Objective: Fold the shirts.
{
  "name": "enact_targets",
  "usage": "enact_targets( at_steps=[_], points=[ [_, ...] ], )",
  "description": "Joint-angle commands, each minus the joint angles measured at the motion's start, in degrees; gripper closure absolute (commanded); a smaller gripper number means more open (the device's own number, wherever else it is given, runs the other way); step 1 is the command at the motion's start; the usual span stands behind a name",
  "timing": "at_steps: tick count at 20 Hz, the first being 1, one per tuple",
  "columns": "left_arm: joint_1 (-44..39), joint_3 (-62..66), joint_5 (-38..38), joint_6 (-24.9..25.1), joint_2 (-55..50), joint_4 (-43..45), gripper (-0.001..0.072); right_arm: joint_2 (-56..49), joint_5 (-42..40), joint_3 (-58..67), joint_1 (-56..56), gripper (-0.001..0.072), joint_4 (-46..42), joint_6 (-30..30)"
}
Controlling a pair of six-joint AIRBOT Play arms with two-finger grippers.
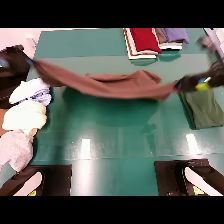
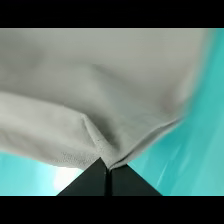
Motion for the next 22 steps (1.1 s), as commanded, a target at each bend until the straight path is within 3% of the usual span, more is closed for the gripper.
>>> enact_targets(
  at_steps=[1, 6, 10, 15, 18, 22],
  points=[
    [0.04, 17.57, 0.81, -1.36, 8.07, -0.11, 0.0684, 3.74, -3.08, 18.23, -0.17, 0.0697, -5.77, -0.07],
    [0.04, 37.40, 2.45, -5.27, 9.68, -0.11, 0.0684, 6.49, -2.69, 34.82, -0.15, 0.0698, -12.98, 0.55],
    [0.04, 40.41, 3.85, -6.01, 9.38, 0.02, 0.0684, 2.67, 3.37, 43.93, -0.15, 0.0699, -13.49, 1.84],
    [0.02, 28.04, -1.90, -7.52, 3.10, 0.07, 0.0685, -3.80, 6.19, 36.52, -0.15, 0.0699, -13.40, 1.84],
    [0.02, 17.92, -6.14, -7.45, -5.18, -0.22, 0.0684, -10.38, 6.12, 28.20, -0.15, 0.0699, -13.40, 1.77],
    [-0.17, 5.25, -5.81, -5.33, -19.06, -0.11, 0.0684, -21.73, 5.40, 18.80, -0.15, 0.0699, -13.40, 1.16]
  ],
)
